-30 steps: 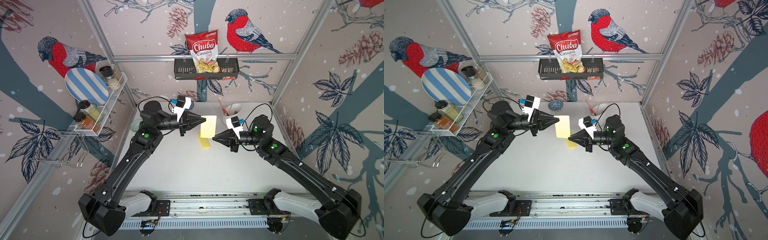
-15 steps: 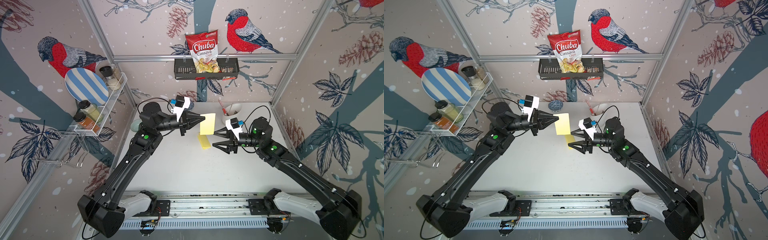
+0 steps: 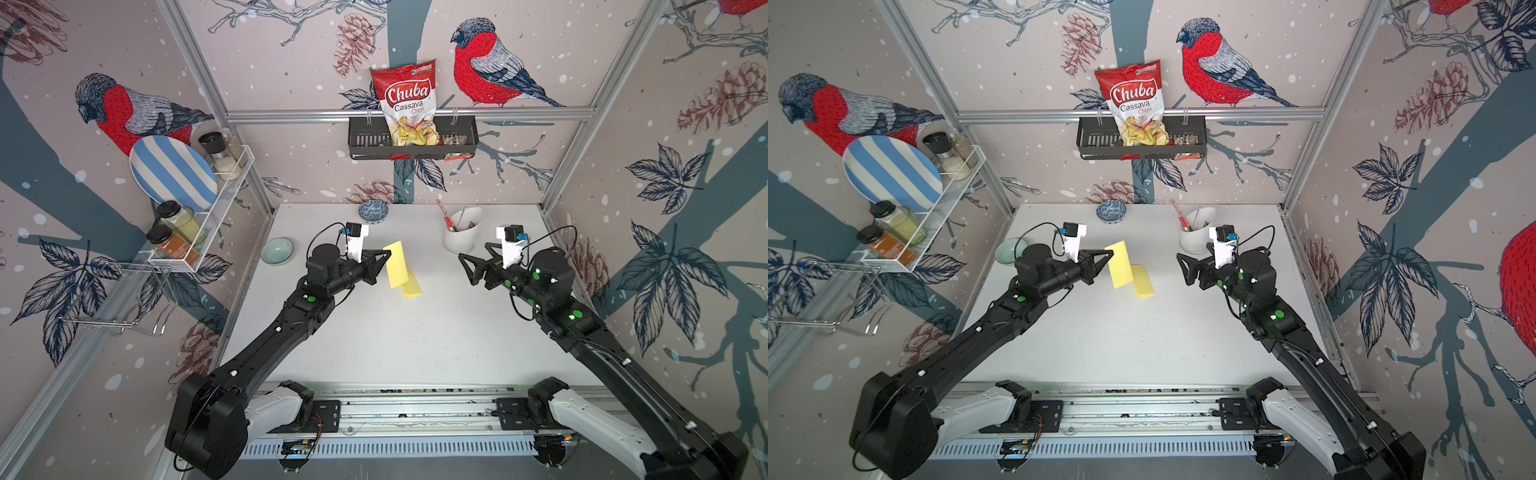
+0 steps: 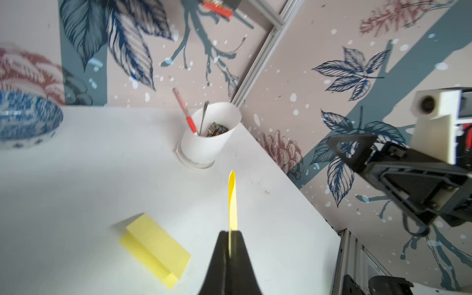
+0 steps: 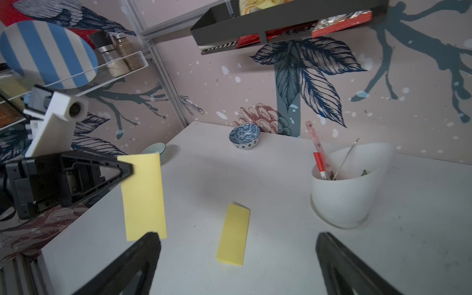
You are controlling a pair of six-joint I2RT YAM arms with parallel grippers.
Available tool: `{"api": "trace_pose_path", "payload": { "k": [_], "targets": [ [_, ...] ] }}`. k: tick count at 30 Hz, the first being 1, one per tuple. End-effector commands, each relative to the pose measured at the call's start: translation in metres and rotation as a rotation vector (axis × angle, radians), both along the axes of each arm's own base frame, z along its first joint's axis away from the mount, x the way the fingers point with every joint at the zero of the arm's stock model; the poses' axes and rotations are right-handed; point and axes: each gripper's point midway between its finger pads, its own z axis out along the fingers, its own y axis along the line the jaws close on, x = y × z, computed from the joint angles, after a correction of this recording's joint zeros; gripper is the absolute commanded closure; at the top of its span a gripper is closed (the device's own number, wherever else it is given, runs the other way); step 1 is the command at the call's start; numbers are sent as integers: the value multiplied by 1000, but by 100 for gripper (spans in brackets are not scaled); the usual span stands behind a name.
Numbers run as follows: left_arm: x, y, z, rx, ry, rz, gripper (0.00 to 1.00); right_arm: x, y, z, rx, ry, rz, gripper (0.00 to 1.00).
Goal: Fold the square paper along the opposite sides
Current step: Place the paper at the center of the board.
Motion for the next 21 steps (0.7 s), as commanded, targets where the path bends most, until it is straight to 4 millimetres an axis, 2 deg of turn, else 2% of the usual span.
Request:
{"api": "trace_pose_path", "payload": {
  "k": [1, 5, 8, 16, 21],
  "targets": [
    [14, 8, -14, -89, 43, 71, 100, 6, -11, -7, 39, 49, -42, 0],
    [20, 15, -57, -110, 128, 85, 100, 14, -15, -16, 46, 82, -53, 0],
    [25, 15, -82, -73, 184, 78, 100, 18, -15, -22, 51, 100, -48, 0],
    [33, 17, -137, 23, 285, 93, 100, 23, -18, -31, 64, 128, -42, 0],
    [38, 24, -158, 74, 324, 130, 100, 25, -19, -34, 68, 141, -37, 0]
  ]
}}
